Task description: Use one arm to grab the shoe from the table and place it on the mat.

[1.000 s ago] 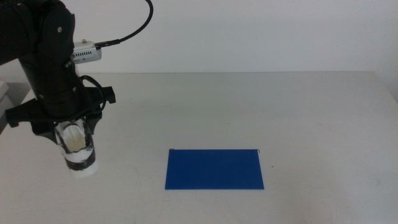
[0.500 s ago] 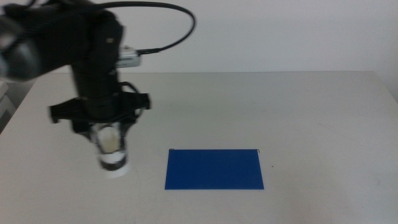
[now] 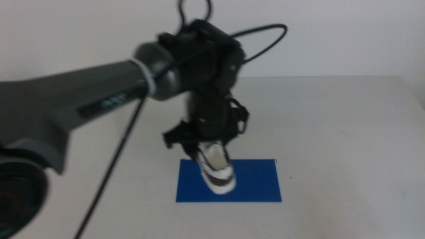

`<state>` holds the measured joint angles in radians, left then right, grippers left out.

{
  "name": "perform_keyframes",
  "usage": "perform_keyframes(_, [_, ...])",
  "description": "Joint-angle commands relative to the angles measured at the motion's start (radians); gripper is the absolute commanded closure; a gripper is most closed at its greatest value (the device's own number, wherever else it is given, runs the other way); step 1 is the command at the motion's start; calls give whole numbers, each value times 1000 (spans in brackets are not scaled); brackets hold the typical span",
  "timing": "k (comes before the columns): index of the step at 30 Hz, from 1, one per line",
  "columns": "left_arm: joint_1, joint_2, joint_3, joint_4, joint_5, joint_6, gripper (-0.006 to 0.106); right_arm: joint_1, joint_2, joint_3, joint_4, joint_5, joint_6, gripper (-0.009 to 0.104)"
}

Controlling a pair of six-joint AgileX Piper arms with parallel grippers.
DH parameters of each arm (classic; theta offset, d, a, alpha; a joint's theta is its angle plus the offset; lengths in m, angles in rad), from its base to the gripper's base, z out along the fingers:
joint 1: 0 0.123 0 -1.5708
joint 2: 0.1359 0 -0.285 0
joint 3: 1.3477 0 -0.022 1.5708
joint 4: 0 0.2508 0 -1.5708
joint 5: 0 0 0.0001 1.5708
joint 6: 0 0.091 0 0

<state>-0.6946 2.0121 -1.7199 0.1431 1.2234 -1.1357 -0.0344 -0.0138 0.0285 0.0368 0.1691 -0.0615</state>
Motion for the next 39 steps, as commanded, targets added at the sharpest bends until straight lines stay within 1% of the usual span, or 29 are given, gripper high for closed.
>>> perform_keyframes(1, [-29,-19,-64,-8,74,-101,102,-5,-21,-10,-8,-79,-13,29])
perform_keyframes(5, [-46,27,-92,-39,73,-272,102,-5,-21,-10,-8,-79,-13,29])
perform_keyframes(9, [-46,45,-92,-42,73,-463,102,-5,-21,-10,-8,-79,-13,29])
perform_keyframes(12, [-46,44,-92,-40,72,-667,102,-5,-21,-10,-8,-79,-13,29])
perform_keyframes(16, [-46,44,-92,-37,71,-978,102,-5,-21,-10,-8,-79,-13,29])
perform_keyframes(19, [-43,44,-92,-30,36,-984,102,-5,-21,-10,-8,-79,-13,29])
perform_keyframes(25, [-42,49,-92,-44,-65,-984,102,-5,-21,-10,-8,-79,-13,29])
perform_keyframes(39, [-41,112,-92,-83,-66,-984,102,-5,-21,-10,-8,-79,-13,29])
